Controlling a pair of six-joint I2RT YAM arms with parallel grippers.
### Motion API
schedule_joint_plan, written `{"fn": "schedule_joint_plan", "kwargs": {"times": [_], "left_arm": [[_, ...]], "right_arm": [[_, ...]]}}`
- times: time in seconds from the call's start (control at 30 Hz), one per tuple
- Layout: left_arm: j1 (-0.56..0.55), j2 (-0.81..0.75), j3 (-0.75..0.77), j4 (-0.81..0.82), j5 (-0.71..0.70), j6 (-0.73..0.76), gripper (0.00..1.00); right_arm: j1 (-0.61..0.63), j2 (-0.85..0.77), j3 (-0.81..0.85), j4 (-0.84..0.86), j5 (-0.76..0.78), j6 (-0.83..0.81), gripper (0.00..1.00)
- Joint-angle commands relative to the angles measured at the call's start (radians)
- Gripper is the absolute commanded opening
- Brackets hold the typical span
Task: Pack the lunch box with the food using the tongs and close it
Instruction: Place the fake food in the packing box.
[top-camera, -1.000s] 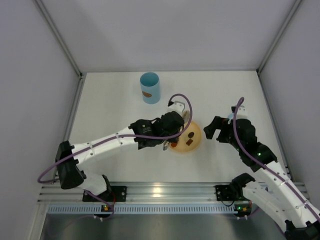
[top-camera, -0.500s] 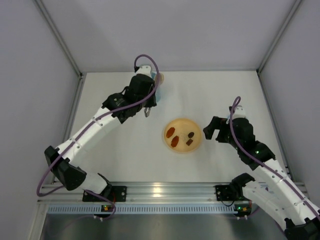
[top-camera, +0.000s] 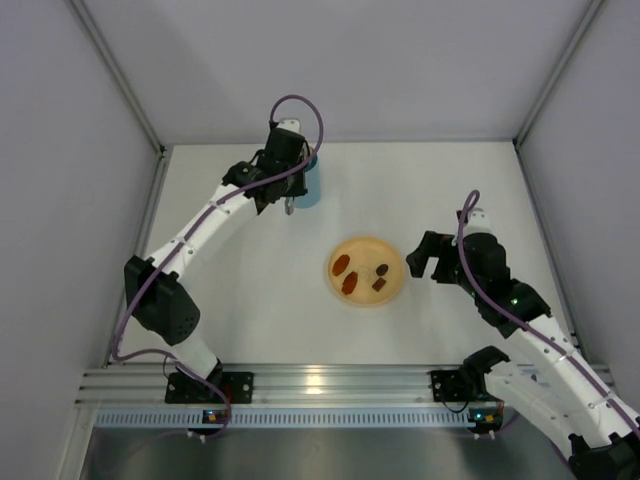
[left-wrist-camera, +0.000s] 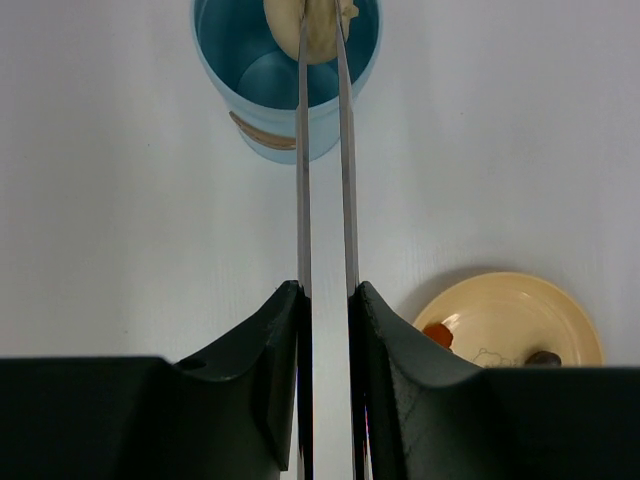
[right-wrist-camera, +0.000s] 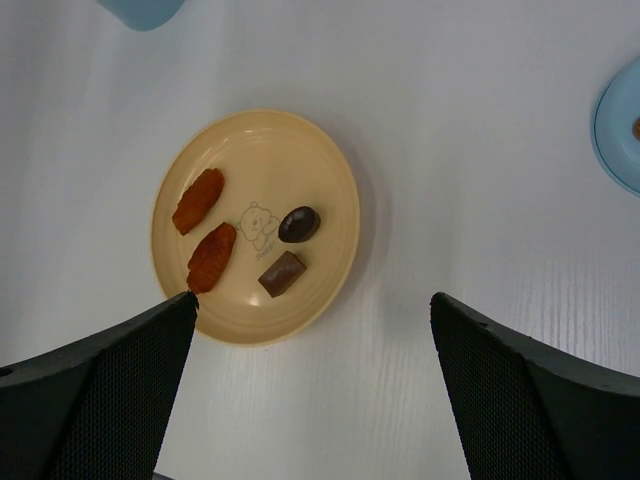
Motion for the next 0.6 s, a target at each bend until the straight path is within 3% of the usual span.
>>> {"fn": "schedule_joint_plan", "kwargs": {"times": [0.0,0.17,0.37,0.57], "left_arm": [[0.022,0.011,0.04,0.061,0.023,0.038,0.26],[0.033,0.02,0.03,0.066,0.03,0.038,0.27],[0.034,0.003,0.03,0.063,0.04,0.043,0.41],[0.033,-0.007,0.041,0.055,0.041,0.05,0.46]], "right_arm": [[0.017,-0.001,0.046,-0.02,0.005,-0.017,0.98],[0.017,-0.007,0.046,-0.029,0.01,-0.02,0.98],[0.017,-0.01,0.049,-0.032,0.008,-0.018,0.98],[0.017,-0.012,0.053,-0.037,0.008,-0.018,0.98]]}}
